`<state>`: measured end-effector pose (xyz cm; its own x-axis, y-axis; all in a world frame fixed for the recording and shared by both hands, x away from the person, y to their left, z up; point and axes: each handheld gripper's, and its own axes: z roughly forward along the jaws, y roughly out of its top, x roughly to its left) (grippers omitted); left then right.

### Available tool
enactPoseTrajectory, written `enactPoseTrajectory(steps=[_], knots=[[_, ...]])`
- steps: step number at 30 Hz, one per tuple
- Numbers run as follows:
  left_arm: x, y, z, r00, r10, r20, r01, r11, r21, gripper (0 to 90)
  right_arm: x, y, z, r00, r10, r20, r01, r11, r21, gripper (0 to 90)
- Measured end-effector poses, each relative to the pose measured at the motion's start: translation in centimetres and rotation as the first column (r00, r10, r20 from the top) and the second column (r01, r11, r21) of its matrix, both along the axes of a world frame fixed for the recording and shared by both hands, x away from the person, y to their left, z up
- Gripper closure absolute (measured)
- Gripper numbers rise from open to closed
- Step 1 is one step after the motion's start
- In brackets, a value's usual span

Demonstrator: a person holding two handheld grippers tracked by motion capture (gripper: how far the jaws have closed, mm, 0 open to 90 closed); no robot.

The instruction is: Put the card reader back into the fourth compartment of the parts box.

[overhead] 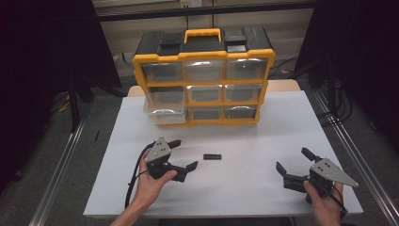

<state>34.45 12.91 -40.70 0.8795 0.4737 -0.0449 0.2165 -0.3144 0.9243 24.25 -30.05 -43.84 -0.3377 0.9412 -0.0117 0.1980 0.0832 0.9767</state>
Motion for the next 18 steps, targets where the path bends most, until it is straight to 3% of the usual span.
enactPoseTrajectory(steps=[1, 5, 6, 9, 12, 18], knots=[[0.0, -0.3, 0.0, 0.9999, 0.010, 0.001, -0.010, 0.9999, 0.008, 3.4, 0.0, 0.0, 0.0, 1.0000, 0.000, -0.001, 0.000, 1.000, 0.001, 0.8], [0.5, -1.0, -0.3, 0.9996, -0.023, -0.019, 0.024, 0.9995, 0.021, 2.9, 0.0, 0.0, 0.0, 1.0000, 0.004, 0.001, -0.004, 1.000, 0.001, 0.8], [0.7, -1.2, -0.3, 0.9988, -0.036, -0.032, 0.037, 0.9987, 0.035, 2.9, 0.0, 0.0, 0.0, 1.0000, 0.004, 0.001, -0.004, 1.000, 0.001, 0.8], [0.8, -1.9, -0.5, 0.9977, -0.063, -0.024, 0.065, 0.9947, 0.080, 2.8, 0.0, 0.0, 0.0, 1.0000, 0.006, -0.002, -0.006, 1.000, -0.001, 0.8], [1.0, -2.6, -0.5, 0.9948, -0.091, -0.046, 0.095, 0.9924, 0.078, 2.8, 0.0, 0.0, 0.0, 1.0000, 0.006, -0.001, -0.006, 1.000, -0.001, 0.9], [1.6, -3.8, -0.4, 0.9900, -0.129, -0.057, 0.134, 0.9845, 0.113, 3.0, 0.0, 0.0, 0.0, 1.0000, 0.004, 0.000, -0.004, 1.000, 0.004, 0.7]])
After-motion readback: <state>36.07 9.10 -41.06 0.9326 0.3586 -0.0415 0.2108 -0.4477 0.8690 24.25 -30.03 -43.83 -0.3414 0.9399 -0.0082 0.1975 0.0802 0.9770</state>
